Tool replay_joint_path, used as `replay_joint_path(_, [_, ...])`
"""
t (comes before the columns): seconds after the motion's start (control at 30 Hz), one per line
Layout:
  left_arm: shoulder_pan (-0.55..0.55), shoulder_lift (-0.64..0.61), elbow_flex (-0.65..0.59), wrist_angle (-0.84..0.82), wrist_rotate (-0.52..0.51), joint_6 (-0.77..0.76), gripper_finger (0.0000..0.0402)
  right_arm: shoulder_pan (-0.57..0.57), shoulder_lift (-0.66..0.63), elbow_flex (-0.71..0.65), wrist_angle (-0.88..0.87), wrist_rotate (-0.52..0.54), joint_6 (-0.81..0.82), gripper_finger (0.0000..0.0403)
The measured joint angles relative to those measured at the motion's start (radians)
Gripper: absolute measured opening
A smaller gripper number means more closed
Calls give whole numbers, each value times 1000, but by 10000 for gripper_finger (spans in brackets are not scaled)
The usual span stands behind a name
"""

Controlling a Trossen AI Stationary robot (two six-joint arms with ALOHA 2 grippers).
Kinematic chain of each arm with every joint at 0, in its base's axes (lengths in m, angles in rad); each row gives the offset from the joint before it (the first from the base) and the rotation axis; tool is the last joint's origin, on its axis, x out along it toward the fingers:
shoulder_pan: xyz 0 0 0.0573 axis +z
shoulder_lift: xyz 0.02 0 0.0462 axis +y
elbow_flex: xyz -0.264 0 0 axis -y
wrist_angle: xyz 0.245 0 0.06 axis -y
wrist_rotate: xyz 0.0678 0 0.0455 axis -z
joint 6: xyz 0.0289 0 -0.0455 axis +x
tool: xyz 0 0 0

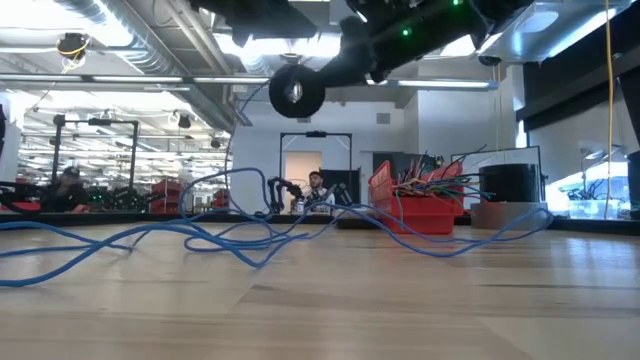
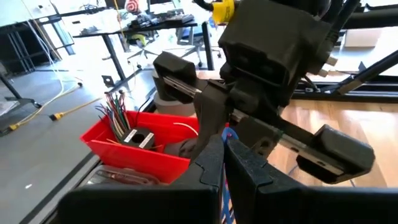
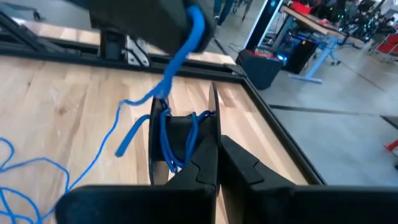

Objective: Coil cords
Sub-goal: Coil the blue wire into the black spool

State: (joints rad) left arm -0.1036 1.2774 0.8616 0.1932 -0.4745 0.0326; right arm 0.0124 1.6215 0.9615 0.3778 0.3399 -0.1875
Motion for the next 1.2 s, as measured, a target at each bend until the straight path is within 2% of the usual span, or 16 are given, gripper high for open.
replay_joint_path(0.23, [-6,2,0,26,18,-4,5,0,0,0,27,-10,2,8])
replay_joint_path(0.47, [-12,67,0,93,123,-26,5,0,0,0,167,17,30,8])
replay_joint_path(0.77, [7,73,1,84,102,-30,5,0,-20,-2,272,25,29,8])
replay_joint_path(0.87, [7,74,1,73,70,-25,5,0,-43,-1,290,11,30,8])
replay_joint_path(1.2, [17,75,1,33,60,-20,5,37,-149,0,306,-16,19,8])
